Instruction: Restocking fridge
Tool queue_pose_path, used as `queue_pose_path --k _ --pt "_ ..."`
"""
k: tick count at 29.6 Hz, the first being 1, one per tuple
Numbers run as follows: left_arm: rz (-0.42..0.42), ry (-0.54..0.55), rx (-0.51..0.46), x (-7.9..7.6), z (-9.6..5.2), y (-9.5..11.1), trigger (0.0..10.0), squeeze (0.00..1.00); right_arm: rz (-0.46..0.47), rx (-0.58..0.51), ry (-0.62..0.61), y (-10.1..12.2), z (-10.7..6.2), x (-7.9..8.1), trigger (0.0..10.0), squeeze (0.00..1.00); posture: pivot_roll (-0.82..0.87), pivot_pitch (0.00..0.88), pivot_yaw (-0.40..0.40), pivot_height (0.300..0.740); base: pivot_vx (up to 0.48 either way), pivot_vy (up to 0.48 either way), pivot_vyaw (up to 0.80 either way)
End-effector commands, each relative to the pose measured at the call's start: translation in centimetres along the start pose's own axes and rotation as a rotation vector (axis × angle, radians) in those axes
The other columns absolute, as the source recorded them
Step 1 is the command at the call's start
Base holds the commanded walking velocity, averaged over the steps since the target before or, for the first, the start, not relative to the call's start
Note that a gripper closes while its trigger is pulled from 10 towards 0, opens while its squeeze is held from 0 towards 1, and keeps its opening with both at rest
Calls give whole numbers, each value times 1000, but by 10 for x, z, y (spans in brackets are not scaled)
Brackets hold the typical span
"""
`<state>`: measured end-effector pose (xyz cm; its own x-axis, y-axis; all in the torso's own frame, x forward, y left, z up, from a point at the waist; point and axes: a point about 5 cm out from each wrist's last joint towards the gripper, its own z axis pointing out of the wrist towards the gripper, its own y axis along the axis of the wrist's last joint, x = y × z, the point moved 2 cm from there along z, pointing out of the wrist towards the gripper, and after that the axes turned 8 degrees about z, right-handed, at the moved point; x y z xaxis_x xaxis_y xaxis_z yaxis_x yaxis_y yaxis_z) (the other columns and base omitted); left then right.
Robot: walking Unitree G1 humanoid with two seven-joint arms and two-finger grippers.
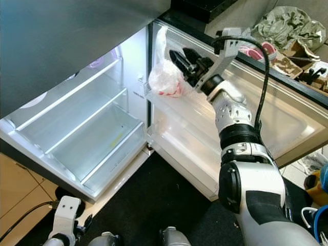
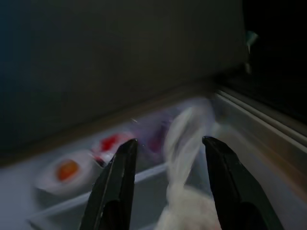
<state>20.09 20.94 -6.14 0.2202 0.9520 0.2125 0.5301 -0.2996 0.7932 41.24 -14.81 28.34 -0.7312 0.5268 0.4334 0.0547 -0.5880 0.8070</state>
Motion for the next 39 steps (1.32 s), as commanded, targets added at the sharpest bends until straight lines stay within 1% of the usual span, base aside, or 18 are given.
queue_pose_path --k 1,7,10,15,16,19,22,23,25,26,29,30,31,32,34,36,37,39 --pt "0 -20 40 -7 -4 -11 10000 0 17 -42 53 11 -5 5 10000 0 -45 238 -30 740 0 0 0" --pt "-2 -20 39 -7 -4 -11 10000 0 -53 -58 90 18 -8 15 10000 0 -47 239 -30 740 0 0 0" --pt "-1 -21 41 -8 -4 -11 10000 0 -104 -45 147 16 -13 34 10000 0 -51 241 -30 740 0 0 0" --pt "-3 -21 43 -9 -4 -11 10000 0 -257 170 171 -32 -35 53 10000 0 -52 241 -35 740 0 0 0" --pt "-3 -21 43 -9 -3 -11 10000 0 -312 243 164 -52 -45 55 10000 0 -53 242 -37 740 0 0 0" --pt "-2 -20 44 -9 -3 -11 10000 0 -350 305 118 -75 -58 54 10000 0 -55 242 -39 740 0 0 0" --pt "-1 -19 46 -9 -3 -12 10000 0 -340 327 84 -86 -66 50 10000 0 -59 240 -40 740 0 0 0" --pt "3 -20 50 -9 -4 -13 10000 0 -356 415 28 -114 -87 44 10000 0 -59 237 -40 740 0 0 0" --pt "5 -19 53 -8 -3 -13 10000 0 -365 506 3 -140 -105 39 10000 0 -59 232 -41 740 0 0 0" --pt "5 -19 53 -8 -3 -13 10000 0 -365 506 3 -140 -105 39 10000 0 -59 232 -41 740 0 0 0" --pt "9 -14 58 -7 -3 -14 10000 0 -323 666 -126 -191 -148 25 10000 0 -53 223 -41 740 0 0 0" --pt "9 -14 58 -7 -3 -14 10000 0 -323 666 -126 -191 -148 25 10000 0 -53 223 -41 740 0 0 0" --pt "9 -11 61 -7 -3 -15 10000 0 -323 727 -200 -210 -167 16 10000 0 -50 217 -40 740 0 0 0" --pt "9 -11 61 -7 -3 -15 10000 0 -323 727 -200 -210 -167 16 10000 0 -50 217 -40 740 0 0 0" --pt "11 -2 70 -5 -3 -16 10000 0 -334 840 -435 -241 -213 -10 10000 0 -45 207 -37 740 0 0 0" --pt "13 2 78 -4 -4 -18 10000 0 -359 927 -619 -258 -251 -24 10000 0 -49 202 -34 740 0 0 0" --pt "13 2 78 -4 -4 -18 10000 0 -359 927 -619 -258 -251 -24 10000 0 -49 202 -34 740 0 0 0" --pt "20 1 87 -3 -4 -20 10000 0 -365 1003 -793 -268 -291 -30 10000 0 -49 194 -31 740 0 0 0"
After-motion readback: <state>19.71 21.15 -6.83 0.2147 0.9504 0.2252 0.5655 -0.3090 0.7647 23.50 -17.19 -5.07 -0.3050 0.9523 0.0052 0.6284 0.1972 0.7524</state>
